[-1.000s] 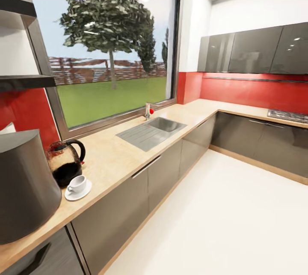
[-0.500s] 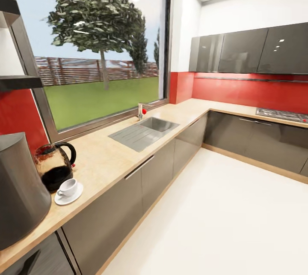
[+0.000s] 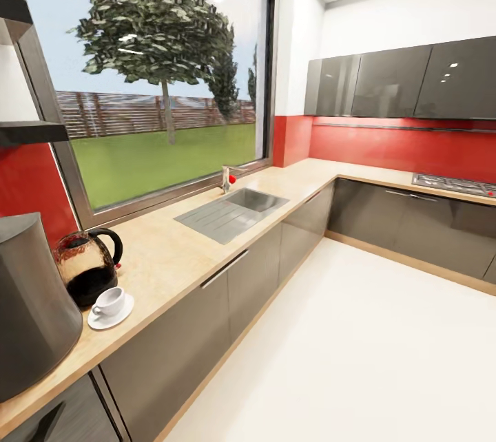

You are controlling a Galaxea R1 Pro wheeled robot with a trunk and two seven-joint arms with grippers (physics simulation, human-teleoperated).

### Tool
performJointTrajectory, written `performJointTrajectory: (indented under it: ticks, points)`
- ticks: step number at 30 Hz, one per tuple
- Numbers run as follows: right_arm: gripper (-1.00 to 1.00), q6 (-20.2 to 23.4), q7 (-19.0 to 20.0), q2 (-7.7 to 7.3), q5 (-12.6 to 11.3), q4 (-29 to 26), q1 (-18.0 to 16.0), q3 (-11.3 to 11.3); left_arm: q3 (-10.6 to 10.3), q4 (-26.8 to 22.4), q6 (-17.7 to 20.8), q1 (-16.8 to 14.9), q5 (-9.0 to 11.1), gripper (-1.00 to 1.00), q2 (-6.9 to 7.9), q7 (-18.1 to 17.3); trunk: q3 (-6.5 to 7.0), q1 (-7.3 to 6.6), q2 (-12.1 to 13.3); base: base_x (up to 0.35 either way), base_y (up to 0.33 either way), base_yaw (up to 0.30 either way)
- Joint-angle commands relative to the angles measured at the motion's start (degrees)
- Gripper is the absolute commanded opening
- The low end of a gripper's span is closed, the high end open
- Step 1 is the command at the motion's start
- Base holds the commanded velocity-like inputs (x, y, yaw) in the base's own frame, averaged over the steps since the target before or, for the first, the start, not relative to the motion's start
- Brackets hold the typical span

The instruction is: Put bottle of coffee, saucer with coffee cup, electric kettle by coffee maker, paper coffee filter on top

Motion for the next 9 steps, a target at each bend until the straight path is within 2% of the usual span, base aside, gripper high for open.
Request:
performJointTrajectory:
  ticks: [1, 9]
  points:
    - [1.00, -0.1, -0.2, 0.02, 0.5, 0.0, 0.0, -0.4, 0.4, 0.0, -0.2, 0.0, -0.6, 1.00, 0.06, 0.2, 0.00, 0.02, 0.0, 0.000, 0.000, 0.000]
    - [1.00, -0.1, -0.2, 0.02, 0.5, 0.0, 0.0, -0.5, 0.6, 0.1, -0.1, 0.0, -0.5, 1.00, -0.07, 0.2, 0.00, 0.02, 0.0, 0.000, 0.000, 0.000]
